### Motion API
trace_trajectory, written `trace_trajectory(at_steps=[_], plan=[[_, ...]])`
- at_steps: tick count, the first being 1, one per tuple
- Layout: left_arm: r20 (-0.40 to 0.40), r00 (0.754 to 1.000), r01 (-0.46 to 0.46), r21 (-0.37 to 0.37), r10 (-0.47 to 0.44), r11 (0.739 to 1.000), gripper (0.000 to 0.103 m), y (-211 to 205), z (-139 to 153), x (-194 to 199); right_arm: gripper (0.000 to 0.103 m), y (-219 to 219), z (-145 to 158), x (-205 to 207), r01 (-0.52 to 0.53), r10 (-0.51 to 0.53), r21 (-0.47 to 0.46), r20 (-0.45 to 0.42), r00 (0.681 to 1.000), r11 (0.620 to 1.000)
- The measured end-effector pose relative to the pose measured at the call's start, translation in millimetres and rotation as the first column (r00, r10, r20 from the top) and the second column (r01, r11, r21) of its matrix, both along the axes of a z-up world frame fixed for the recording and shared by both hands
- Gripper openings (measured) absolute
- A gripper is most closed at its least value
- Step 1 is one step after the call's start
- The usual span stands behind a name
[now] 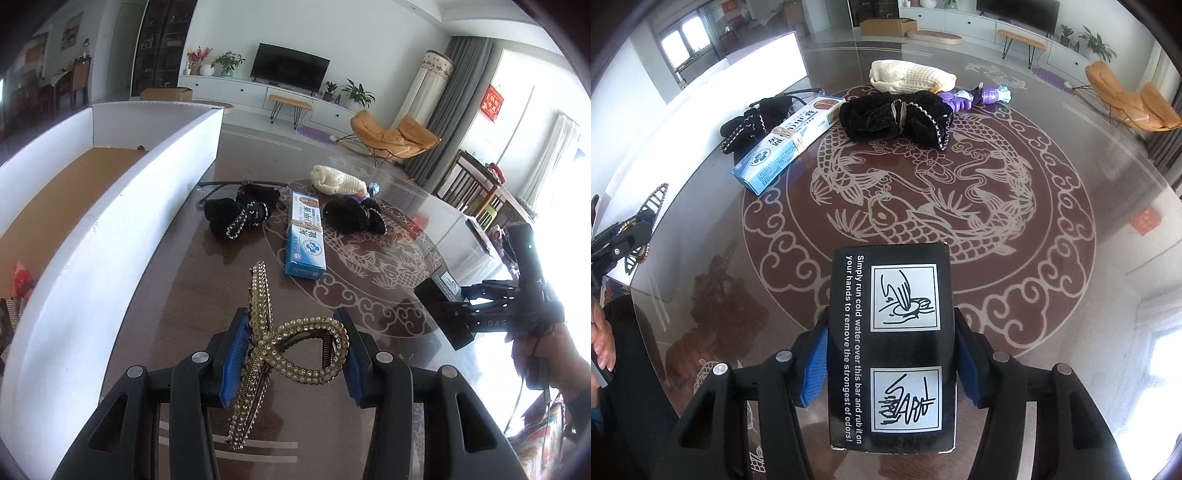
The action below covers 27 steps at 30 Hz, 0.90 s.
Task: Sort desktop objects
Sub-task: 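Carry the gold hair clip and soap box into the white bin and release both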
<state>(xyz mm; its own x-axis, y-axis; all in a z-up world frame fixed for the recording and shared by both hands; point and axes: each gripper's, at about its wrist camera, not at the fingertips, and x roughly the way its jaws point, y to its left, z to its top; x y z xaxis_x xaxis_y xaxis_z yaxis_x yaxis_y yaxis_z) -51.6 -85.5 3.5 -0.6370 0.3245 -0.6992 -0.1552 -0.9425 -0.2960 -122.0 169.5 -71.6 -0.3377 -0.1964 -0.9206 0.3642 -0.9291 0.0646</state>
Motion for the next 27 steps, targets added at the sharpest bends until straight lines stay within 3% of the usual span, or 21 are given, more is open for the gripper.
trace_trajectory(at_steps=[4,9,12,16,21,25,26,27], plan=[[-0.062,0.996,-0.063,0.0,0.063,0.998,0.046,-46,41,6,0.059,-14,44,-5,-0.002,-0.001,-0.088,-0.037,0.999,0.996],[-0.105,0.972,-0.216,-0.058,0.21,0.975,0.046,-129,77,0,0.059,-95,106,-23,-0.101,0.079,-0.187,-0.124,0.989,0.977],[-0.078,0.949,-0.311,-0.083,0.305,0.947,0.046,-181,77,-8,0.059,-169,134,-31,-0.193,0.157,-0.242,-0.162,0.974,0.951],[-0.008,0.915,-0.402,-0.118,0.404,0.908,0.046,-237,56,-20,0.059,-275,152,-26,-0.328,0.274,-0.298,-0.208,0.939,0.897],[0.078,0.878,-0.461,-0.134,0.473,0.877,0.045,-271,16,-28,0.059,-387,134,-9,-0.456,0.407,-0.263,-0.222,0.886,0.85],[0.135,0.857,-0.475,-0.164,0.497,0.864,0.047,-275,-8,-29,0.06,-436,92,-1,-0.481,0.455,-0.22,-0.161,0.876,0.848],[0.138,0.858,-0.474,-0.163,0.496,0.865,0.051,-274,-11,-27,0.062,-442,81,0,-0.48,0.461,-0.212,-0.136,0.877,0.851],[0.129,0.857,-0.476,-0.171,0.498,0.863,0.061,-273,-10,-24,0.069,-447,72,2,-0.481,0.469,-0.211,-0.11,0.877,0.851]])
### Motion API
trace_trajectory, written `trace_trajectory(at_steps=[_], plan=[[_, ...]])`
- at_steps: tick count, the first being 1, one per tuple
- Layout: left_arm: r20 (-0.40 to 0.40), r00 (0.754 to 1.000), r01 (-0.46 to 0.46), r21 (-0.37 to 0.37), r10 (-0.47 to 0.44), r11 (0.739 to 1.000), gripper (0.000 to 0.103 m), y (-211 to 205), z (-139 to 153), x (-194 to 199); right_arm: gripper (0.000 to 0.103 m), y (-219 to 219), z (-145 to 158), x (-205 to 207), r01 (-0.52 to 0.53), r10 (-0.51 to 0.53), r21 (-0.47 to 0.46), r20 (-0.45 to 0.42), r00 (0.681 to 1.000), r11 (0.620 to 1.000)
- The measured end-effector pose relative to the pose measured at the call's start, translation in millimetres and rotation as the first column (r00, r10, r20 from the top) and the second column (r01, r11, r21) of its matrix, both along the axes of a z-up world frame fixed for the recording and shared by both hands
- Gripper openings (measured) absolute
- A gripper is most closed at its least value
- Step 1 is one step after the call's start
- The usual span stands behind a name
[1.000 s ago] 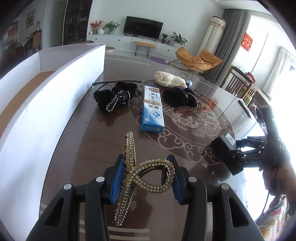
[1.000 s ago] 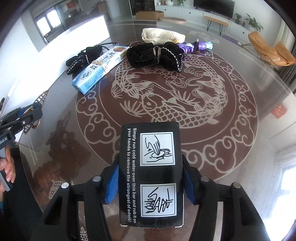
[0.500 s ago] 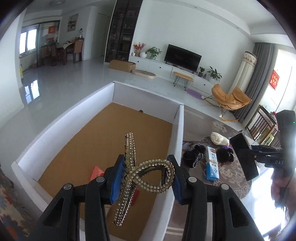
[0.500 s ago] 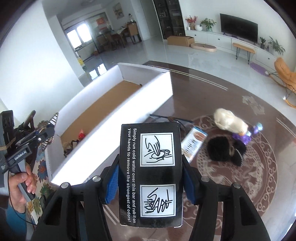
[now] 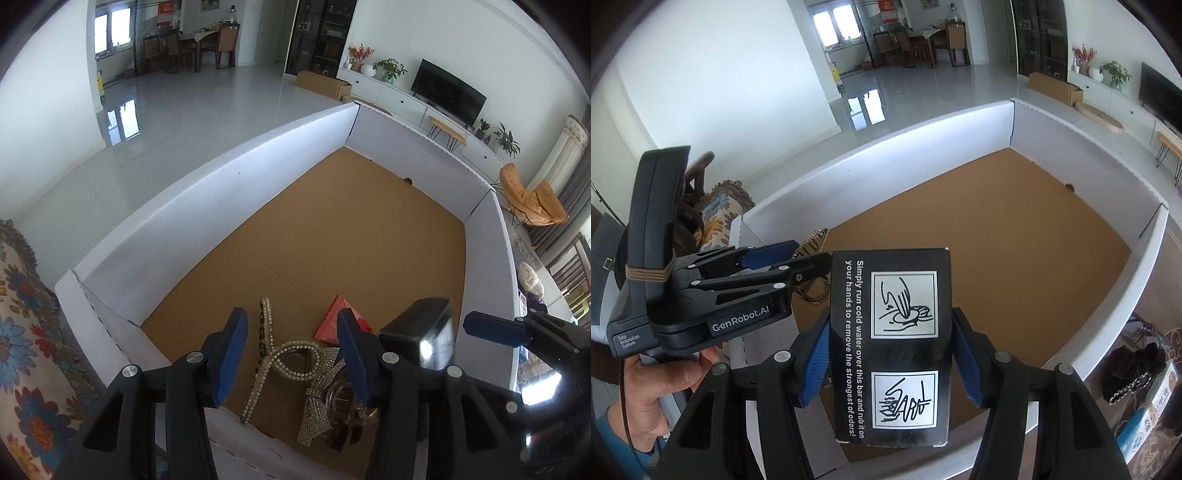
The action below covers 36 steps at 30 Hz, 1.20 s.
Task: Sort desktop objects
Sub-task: 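Carry the gold hair clip and soap box into the white bin and release both, then withdraw both tools from the bin and hold them above the table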
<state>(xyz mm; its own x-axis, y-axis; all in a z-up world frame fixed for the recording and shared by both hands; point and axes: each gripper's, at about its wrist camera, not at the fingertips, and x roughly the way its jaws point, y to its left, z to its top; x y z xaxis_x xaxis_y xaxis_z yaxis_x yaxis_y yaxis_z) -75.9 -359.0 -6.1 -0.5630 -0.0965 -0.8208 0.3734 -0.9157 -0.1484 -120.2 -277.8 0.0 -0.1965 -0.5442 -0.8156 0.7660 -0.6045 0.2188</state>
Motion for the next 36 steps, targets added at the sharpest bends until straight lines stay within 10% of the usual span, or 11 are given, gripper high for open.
trace_trajectory(at_steps=[2,8,18,26,36], plan=[[-0.027,1.0,-0.017,-0.018,0.016,1.0,0.076,3,4,8,0.076,1,-10,4,-0.003,0.003,0.004,0.014,1.0,1.0],[-0.143,0.99,0.023,0.0,-0.022,1.0,0.076,36,32,26,0.089,47,13,19,0.043,-0.052,-0.056,-0.164,0.985,0.998],[-0.201,0.921,0.333,-0.033,-0.333,0.942,0.087,196,54,14,0.099,207,32,37,0.263,-0.242,-0.02,-0.469,0.85,0.965],[-0.092,0.881,0.467,-0.001,-0.465,0.884,0.087,290,4,-10,0.099,305,0,13,0.43,-0.346,0.067,-0.491,0.8,0.9],[0.043,0.882,0.47,0.0,-0.47,0.882,0.088,341,-74,-26,0.099,388,-69,15,0.557,-0.478,0.138,-0.373,0.795,0.819]])
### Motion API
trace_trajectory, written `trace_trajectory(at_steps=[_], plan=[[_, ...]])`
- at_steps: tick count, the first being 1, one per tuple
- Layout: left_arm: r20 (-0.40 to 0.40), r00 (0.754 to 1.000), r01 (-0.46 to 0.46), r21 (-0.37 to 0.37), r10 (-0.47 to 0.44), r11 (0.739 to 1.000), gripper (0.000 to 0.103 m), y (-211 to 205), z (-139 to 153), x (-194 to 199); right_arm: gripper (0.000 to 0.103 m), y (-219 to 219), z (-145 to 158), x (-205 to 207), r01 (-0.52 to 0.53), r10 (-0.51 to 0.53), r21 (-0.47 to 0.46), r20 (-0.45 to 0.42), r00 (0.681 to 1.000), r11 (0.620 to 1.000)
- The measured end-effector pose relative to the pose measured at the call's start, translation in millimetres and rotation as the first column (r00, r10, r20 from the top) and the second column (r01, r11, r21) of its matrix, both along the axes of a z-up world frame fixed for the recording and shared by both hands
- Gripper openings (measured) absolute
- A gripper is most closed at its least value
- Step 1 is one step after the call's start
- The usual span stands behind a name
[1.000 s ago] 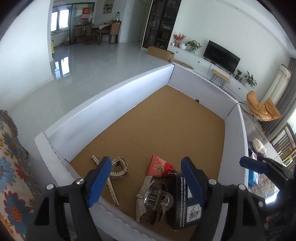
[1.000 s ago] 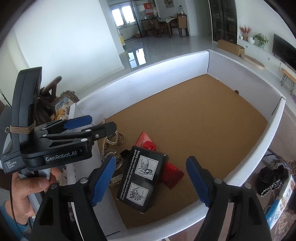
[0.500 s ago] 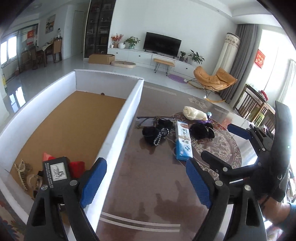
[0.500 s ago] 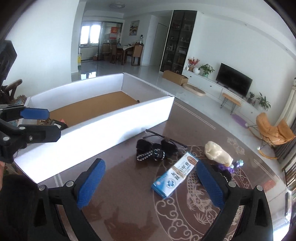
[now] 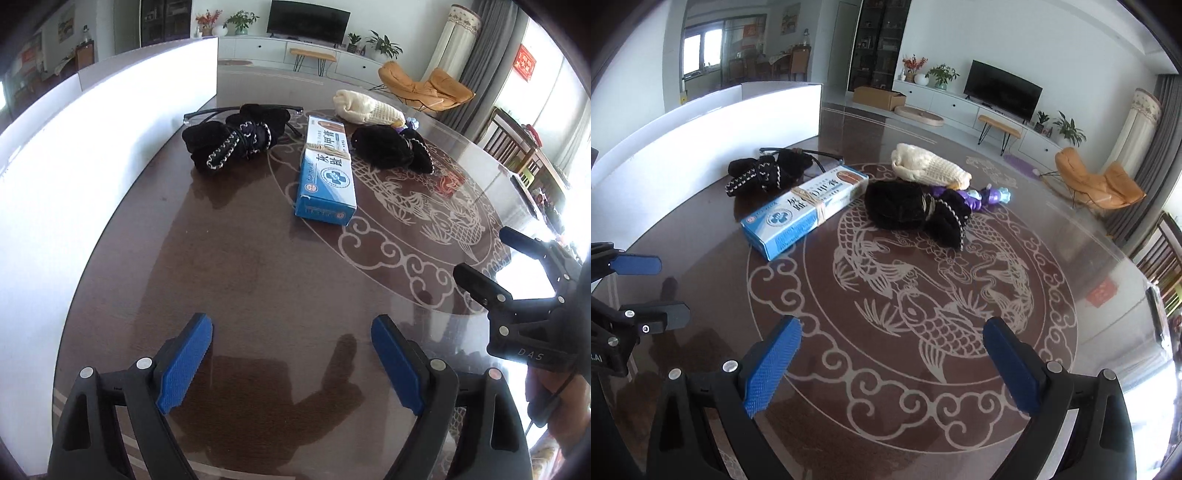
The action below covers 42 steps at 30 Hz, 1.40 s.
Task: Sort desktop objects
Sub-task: 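Withdraw both tools from the bin and hold them above the table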
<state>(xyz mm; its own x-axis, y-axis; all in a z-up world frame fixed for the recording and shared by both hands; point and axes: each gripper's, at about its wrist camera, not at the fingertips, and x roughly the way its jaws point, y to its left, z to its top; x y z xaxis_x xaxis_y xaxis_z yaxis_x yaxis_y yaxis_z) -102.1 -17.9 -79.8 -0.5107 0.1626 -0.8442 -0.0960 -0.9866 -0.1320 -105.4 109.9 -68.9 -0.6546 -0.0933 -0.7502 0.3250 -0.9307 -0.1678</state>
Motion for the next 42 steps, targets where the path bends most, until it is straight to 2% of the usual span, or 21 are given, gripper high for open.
trace_trajectory(at_steps=[4,5,7,11,13,42], plan=[[-0.032,0.999,0.03,-0.077,-0.033,0.997,0.095,18,-6,-6,0.099,30,-21,1,0.061,-0.059,-0.024,0.068,0.996,0.998],[-0.042,0.998,0.038,-0.099,-0.042,0.994,0.101,22,-8,-6,0.1,37,-24,1,0.074,-0.071,-0.037,0.078,0.994,0.997],[-0.07,0.995,0.057,-0.13,-0.067,0.99,0.103,29,-10,-3,0.101,49,-26,0,0.107,-0.098,-0.086,0.105,0.99,0.991],[-0.069,0.994,0.072,-0.126,-0.081,0.989,0.103,29,-7,-3,0.103,59,-27,-6,0.156,-0.138,-0.138,0.133,0.981,0.978],[-0.07,0.994,0.07,-0.125,-0.079,0.99,0.103,29,-6,-5,0.103,56,-28,-5,0.157,-0.141,-0.117,0.13,0.981,0.981],[-0.07,0.994,0.07,-0.126,-0.08,0.99,0.103,30,-5,-7,0.103,54,-27,-6,0.168,-0.153,-0.117,0.127,0.98,0.979]])
